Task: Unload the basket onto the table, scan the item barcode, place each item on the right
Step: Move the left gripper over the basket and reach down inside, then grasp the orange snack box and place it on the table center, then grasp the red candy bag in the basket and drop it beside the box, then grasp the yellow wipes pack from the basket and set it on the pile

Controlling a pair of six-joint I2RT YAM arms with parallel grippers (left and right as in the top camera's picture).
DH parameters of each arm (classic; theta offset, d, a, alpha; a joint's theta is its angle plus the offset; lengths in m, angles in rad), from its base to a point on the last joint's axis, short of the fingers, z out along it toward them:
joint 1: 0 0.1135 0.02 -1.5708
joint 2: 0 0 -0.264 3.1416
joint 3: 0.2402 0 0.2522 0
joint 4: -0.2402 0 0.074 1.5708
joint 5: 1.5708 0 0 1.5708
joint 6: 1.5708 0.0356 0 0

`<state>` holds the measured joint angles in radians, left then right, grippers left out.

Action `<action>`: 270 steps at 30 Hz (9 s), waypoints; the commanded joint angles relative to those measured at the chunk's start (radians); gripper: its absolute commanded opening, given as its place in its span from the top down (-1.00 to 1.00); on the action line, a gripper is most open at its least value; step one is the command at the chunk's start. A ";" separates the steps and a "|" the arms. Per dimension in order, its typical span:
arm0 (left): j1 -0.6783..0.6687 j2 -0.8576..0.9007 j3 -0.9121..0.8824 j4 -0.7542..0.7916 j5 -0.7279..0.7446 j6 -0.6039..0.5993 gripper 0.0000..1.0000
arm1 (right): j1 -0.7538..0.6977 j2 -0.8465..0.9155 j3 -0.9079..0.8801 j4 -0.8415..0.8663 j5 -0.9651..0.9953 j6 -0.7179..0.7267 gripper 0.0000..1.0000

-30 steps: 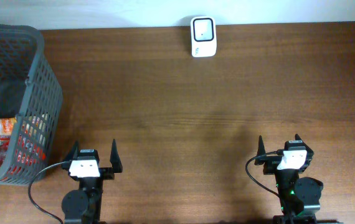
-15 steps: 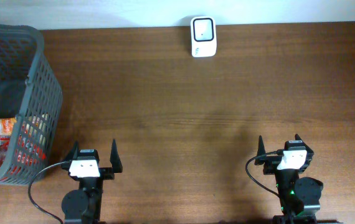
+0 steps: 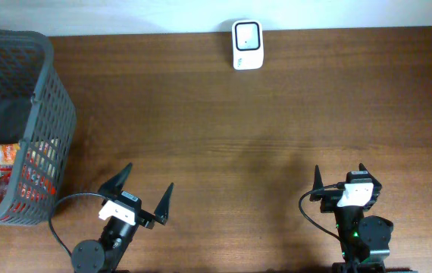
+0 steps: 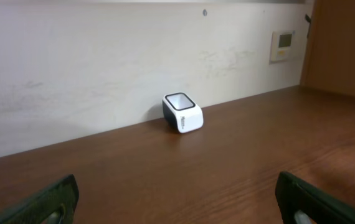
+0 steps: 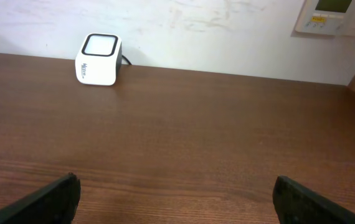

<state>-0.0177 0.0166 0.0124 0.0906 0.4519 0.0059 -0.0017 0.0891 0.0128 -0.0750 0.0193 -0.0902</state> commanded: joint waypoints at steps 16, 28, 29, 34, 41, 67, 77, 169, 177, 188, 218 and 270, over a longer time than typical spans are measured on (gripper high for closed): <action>-0.001 0.494 0.900 -0.697 -0.014 0.108 -0.98 | 0.008 -0.001 -0.007 -0.004 0.015 -0.007 -0.97; -0.001 0.887 1.273 -1.076 -0.243 -0.048 -0.98 | 0.008 -0.001 -0.007 -0.004 0.015 -0.007 -0.97; -0.001 0.888 1.279 -1.091 -0.318 -0.120 -0.98 | 0.008 -0.001 -0.007 -0.004 0.015 -0.007 -0.97; -0.001 0.973 1.302 -1.196 -0.524 -0.264 -0.98 | 0.008 -0.001 -0.007 -0.004 0.015 -0.007 -0.97; -0.001 1.111 1.490 -1.326 -0.712 -0.380 -0.98 | 0.008 -0.001 -0.007 -0.004 0.015 -0.007 -0.97; 0.422 1.444 1.727 -1.216 -0.909 -0.627 -0.98 | 0.008 -0.001 -0.007 -0.004 0.015 -0.007 -0.97; 0.617 1.522 1.727 -1.199 -0.698 -0.473 -0.98 | 0.008 -0.001 -0.007 -0.004 0.015 -0.007 -0.97; 0.719 1.954 2.131 -1.494 -0.449 -0.398 -0.99 | 0.008 -0.001 -0.007 -0.004 0.015 -0.007 -0.97; 0.731 1.971 1.973 -1.437 -0.602 -0.446 -1.00 | 0.008 -0.001 -0.007 -0.004 0.015 -0.007 -0.97; 0.731 1.977 1.777 -1.351 -0.695 -0.544 -0.92 | 0.008 -0.001 -0.007 -0.004 0.015 -0.007 -0.97; -0.151 1.567 2.180 -1.373 -0.343 -0.530 1.00 | 0.008 -0.001 -0.007 -0.004 0.015 -0.007 -0.97; 0.747 1.823 2.428 -1.740 -0.718 -0.626 -0.98 | 0.008 -0.001 -0.007 -0.004 0.015 -0.007 -0.97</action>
<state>0.6689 1.8488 2.5340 -1.6798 -0.1440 -0.4900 -0.0010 0.0917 0.0128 -0.0750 0.0265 -0.0906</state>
